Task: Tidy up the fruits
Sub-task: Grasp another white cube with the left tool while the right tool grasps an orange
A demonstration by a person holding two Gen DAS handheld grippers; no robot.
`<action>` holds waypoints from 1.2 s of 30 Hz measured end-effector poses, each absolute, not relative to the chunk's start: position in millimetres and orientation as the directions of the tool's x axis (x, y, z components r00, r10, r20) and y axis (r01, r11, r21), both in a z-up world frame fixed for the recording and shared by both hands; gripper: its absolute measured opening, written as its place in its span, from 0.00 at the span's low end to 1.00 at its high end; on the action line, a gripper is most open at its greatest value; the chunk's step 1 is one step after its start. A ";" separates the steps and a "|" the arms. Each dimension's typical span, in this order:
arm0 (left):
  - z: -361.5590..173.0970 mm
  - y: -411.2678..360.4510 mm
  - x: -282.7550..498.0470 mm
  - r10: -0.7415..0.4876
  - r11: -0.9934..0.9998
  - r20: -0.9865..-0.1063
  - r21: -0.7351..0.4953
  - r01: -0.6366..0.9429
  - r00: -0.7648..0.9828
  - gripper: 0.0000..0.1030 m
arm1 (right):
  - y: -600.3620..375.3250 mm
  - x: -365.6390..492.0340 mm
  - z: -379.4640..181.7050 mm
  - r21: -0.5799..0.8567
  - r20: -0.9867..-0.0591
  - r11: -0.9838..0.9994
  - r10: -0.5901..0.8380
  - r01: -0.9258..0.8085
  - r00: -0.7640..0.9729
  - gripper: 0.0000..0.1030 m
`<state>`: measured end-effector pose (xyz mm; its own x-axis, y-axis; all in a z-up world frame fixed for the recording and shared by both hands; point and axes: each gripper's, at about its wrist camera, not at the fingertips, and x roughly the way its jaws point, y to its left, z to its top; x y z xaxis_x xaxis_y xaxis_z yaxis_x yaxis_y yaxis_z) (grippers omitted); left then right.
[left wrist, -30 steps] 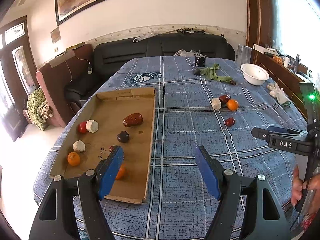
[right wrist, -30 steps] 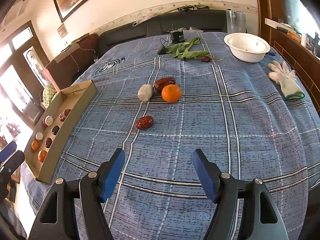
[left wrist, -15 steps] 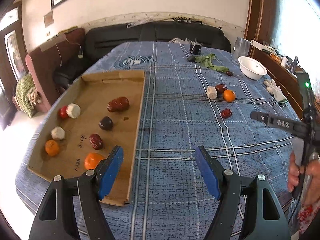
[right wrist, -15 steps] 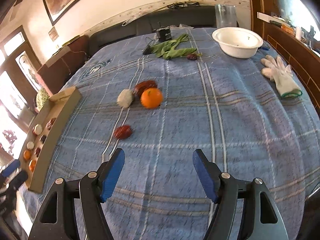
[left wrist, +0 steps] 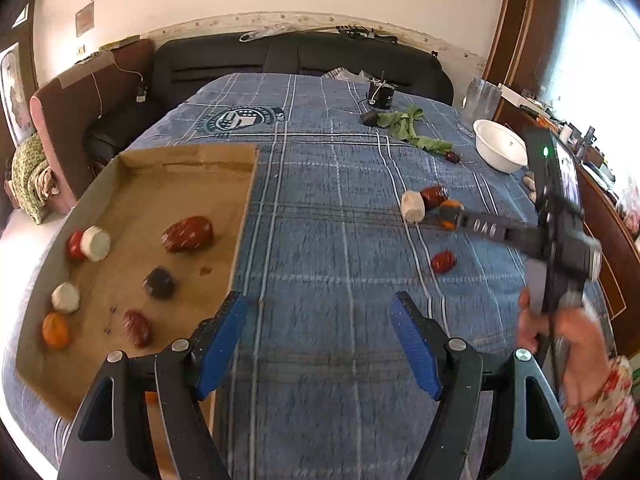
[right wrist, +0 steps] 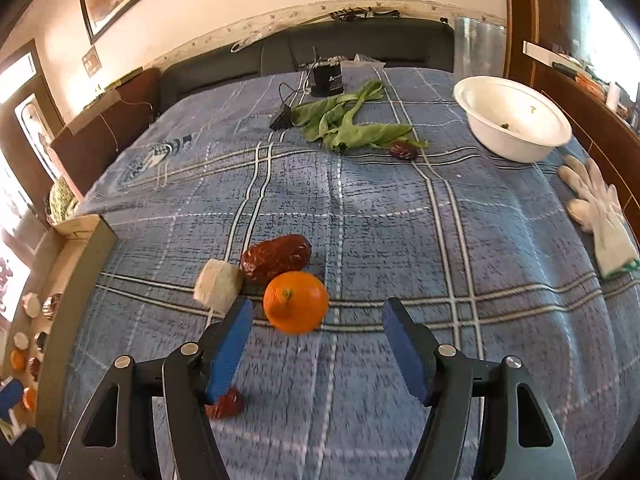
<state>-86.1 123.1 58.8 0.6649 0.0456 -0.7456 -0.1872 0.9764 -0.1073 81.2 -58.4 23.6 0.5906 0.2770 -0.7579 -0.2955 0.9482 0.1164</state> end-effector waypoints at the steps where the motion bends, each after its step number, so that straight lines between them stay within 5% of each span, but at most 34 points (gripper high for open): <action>1: 58.8 121.4 -76.0 0.035 0.977 -0.746 -0.116 -0.180 0.665 0.71 | -57.2 82.8 21.6 0.109 -0.760 0.948 0.272 -0.298 0.590 0.66; 8: 54.3 105.7 -2.6 -0.001 0.979 -0.744 -0.135 -0.150 0.668 0.71 | -61.2 85.4 21.8 0.186 -0.748 0.925 0.352 -0.331 0.563 0.39; 17: 18.2 107.4 71.5 -0.165 0.930 -0.769 -0.330 -0.163 0.617 0.71 | -89.4 85.1 37.1 0.183 -0.725 0.938 0.331 -0.295 0.604 0.38; 20: 10.9 99.1 75.6 -0.179 0.940 -0.764 -0.319 -0.122 0.620 0.70 | -106.4 92.0 37.9 0.220 -0.724 0.940 0.337 -0.261 0.601 0.39; 25: 6.7 92.8 80.3 -0.216 0.948 -0.758 -0.315 -0.055 0.615 0.54 | -128.5 102.1 34.6 0.302 -0.725 0.930 0.366 -0.209 0.583 0.39; 30: 6.3 86.8 80.0 -0.203 0.960 -0.754 -0.278 -0.024 0.624 0.54 | -132.4 105.4 28.5 0.372 -0.713 0.905 0.421 -0.205 0.561 0.55; 36: 4.9 72.3 80.9 -0.159 0.982 -0.769 -0.187 0.020 0.619 0.55 | -114.3 102.4 25.8 0.373 -0.698 0.889 0.457 -0.265 0.552 0.56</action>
<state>80.9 72.3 4.9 0.6193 -0.1592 -0.7688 0.0204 0.9822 -0.1869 102.4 -114.3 25.8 0.5516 0.4569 -0.6978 -0.2648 0.8893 0.3728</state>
